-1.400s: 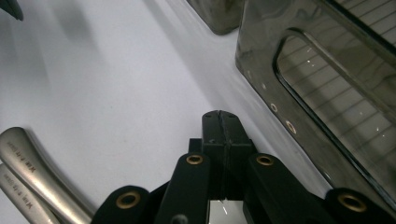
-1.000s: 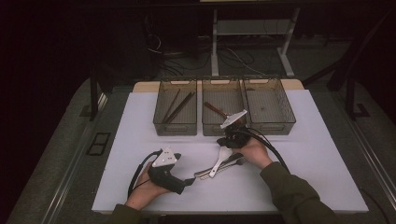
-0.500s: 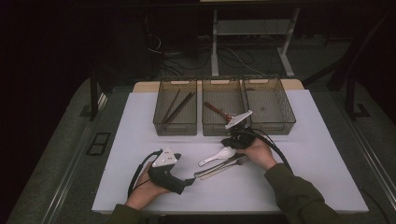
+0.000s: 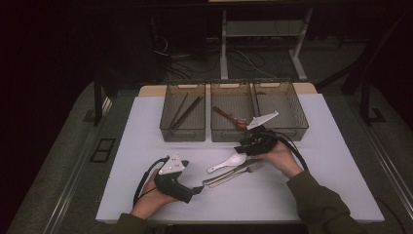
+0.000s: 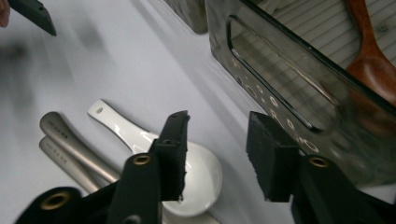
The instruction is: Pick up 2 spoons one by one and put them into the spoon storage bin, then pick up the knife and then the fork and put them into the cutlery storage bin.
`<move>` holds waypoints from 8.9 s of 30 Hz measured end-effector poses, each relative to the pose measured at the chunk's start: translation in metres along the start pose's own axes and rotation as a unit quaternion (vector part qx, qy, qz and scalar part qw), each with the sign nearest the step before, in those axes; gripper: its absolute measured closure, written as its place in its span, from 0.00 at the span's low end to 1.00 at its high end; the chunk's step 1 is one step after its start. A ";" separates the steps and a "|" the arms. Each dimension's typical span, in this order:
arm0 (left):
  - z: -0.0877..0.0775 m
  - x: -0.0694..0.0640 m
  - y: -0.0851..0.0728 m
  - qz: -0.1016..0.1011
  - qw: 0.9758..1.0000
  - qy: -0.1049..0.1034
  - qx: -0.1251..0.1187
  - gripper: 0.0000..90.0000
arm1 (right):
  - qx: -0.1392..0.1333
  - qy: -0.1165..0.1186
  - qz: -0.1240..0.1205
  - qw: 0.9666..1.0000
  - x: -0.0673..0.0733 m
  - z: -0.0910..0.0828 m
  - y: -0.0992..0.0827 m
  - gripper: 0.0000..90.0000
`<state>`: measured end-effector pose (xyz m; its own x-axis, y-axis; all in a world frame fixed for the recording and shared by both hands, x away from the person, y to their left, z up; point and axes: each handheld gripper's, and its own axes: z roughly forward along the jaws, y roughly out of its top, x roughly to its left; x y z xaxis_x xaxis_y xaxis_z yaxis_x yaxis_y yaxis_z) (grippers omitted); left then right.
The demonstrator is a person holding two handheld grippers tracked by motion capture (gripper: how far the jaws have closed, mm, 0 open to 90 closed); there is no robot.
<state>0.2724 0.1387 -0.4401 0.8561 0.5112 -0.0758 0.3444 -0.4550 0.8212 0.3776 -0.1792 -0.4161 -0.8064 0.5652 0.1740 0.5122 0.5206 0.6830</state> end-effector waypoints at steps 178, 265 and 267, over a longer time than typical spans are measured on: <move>-0.011 0.002 -0.004 -0.014 1.000 0.003 -0.015 0.00 | -0.142 -0.046 0.064 0.987 -0.035 -0.072 -0.007 0.38; 0.098 -0.010 0.053 0.003 0.995 -0.059 0.083 0.82 | -0.142 -0.067 0.080 0.984 0.013 -0.106 -0.147 0.22; 0.098 -0.010 0.052 0.006 0.995 -0.058 0.083 0.82 | -0.142 -0.067 0.079 0.984 0.013 -0.106 -0.147 0.22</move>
<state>0.3199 0.0382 -0.4522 0.8962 0.4214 -0.1384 0.3836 -0.5797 0.7189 0.2603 -0.3161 -0.4394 -0.6668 0.7144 0.2120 0.5098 0.2298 0.8290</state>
